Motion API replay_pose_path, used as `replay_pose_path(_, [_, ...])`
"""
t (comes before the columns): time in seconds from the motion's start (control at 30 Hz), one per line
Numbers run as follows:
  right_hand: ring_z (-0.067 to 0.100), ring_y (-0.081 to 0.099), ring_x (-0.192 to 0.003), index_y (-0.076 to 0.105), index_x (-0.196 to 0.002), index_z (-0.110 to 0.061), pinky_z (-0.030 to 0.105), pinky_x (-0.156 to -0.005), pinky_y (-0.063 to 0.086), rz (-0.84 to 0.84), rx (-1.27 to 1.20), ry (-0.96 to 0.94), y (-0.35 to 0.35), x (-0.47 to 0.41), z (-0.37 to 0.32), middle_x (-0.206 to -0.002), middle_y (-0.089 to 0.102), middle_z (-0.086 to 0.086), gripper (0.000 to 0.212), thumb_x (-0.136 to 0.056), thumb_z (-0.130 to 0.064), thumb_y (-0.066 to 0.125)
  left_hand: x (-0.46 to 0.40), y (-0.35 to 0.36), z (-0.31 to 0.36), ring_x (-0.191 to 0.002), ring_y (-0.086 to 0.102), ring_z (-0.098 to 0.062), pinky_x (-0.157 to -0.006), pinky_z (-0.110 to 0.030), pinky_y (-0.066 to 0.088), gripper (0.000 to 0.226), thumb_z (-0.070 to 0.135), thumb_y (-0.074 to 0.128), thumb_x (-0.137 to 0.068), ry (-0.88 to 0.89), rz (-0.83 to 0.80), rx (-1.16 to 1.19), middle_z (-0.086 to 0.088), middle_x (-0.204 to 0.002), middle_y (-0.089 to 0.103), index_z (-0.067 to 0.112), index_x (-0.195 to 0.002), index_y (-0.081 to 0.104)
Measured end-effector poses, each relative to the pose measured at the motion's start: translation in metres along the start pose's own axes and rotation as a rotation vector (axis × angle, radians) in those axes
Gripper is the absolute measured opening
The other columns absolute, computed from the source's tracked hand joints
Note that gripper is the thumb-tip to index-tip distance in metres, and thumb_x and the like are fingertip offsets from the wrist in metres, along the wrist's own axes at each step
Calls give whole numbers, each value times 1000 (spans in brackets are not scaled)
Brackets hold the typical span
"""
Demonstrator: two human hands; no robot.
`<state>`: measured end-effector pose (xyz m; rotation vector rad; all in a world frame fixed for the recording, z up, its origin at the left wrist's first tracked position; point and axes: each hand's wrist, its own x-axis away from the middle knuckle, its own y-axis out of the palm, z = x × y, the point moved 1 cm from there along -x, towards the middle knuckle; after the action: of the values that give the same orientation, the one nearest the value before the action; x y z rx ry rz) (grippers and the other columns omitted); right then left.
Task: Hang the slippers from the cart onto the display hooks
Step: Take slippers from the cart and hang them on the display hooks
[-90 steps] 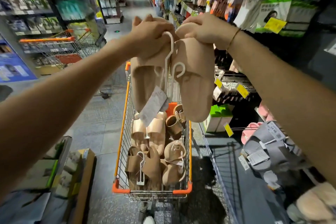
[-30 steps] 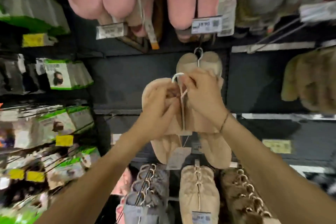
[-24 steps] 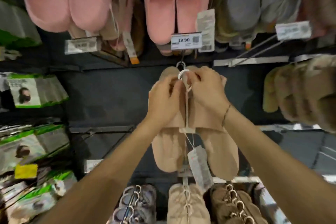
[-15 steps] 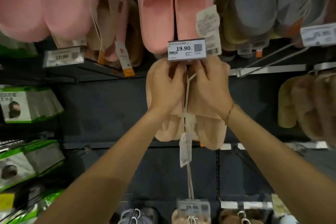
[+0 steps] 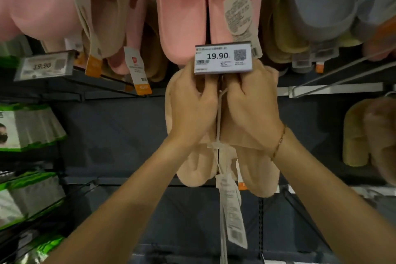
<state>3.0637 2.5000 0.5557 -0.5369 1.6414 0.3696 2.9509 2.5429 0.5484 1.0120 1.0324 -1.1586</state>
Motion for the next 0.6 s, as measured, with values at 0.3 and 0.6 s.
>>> replay_pose_path(0.3, [33,55,-106,64,-102,-9,43,-91,40,-362,346,99,39,26,60,-112,62,13,31,-91,-25,39,22,6,-64,-87,67,-15,-77,-33,53,21,19,51,-95,-179,-186,-302,5,-90,72,16,-88,71])
replay_pose_path(0.6, [39,42,-130,58,-126,-8,44,-111,34,-721,142,102,68,170,-26,-136,49,18,48,-90,-29,34,147,-105,-34,-108,62,-28,-88,-41,45,53,33,29,-88,-291,-547,-815,-4,-123,66,20,-127,63])
